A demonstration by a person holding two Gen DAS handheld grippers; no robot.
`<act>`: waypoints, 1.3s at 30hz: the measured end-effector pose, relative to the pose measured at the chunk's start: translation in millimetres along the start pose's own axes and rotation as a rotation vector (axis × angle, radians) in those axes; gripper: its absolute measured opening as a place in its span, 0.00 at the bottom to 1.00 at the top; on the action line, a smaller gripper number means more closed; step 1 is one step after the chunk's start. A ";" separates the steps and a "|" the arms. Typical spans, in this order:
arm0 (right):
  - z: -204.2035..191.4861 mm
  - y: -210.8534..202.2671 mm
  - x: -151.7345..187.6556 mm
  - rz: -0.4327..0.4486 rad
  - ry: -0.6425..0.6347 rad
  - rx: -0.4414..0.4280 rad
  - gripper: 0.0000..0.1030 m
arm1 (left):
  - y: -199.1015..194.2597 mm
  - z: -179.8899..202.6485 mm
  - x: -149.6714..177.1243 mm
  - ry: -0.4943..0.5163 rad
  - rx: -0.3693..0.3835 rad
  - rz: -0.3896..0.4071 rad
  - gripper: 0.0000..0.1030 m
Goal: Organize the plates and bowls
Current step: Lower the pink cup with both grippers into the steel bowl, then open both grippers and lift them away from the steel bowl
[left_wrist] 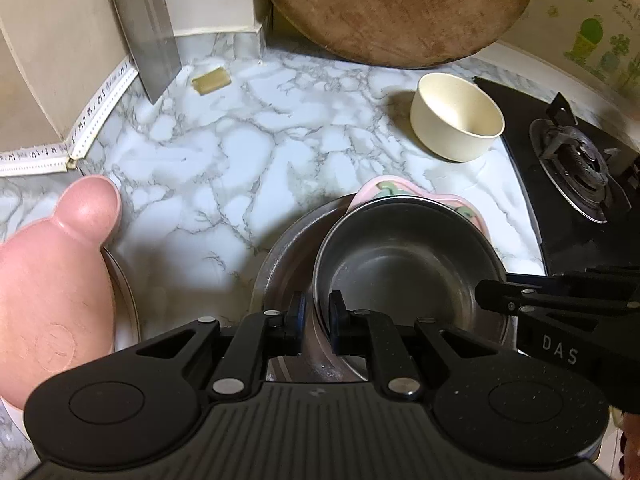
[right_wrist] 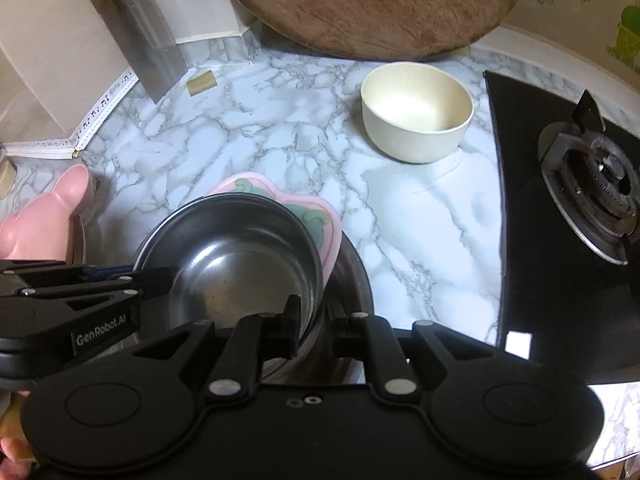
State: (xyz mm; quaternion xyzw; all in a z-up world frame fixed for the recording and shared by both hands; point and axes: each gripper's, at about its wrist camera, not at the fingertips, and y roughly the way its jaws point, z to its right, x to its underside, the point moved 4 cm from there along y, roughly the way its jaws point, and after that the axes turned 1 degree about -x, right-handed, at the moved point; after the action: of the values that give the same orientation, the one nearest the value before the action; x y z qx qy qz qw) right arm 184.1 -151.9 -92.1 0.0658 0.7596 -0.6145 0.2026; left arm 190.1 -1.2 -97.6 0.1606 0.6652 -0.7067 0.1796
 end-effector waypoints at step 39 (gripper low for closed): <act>11.9 -75.0 -21.9 0.242 -0.119 -0.141 0.14 | -73.2 22.5 -29.5 0.080 0.045 0.296 0.69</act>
State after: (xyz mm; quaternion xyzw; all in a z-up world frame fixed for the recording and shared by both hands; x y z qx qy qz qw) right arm 180.5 -177.8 -17.6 0.1059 0.7740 -0.5337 0.3240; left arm 182.3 -18.7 -17.8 0.2889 0.6250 -0.6802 0.2515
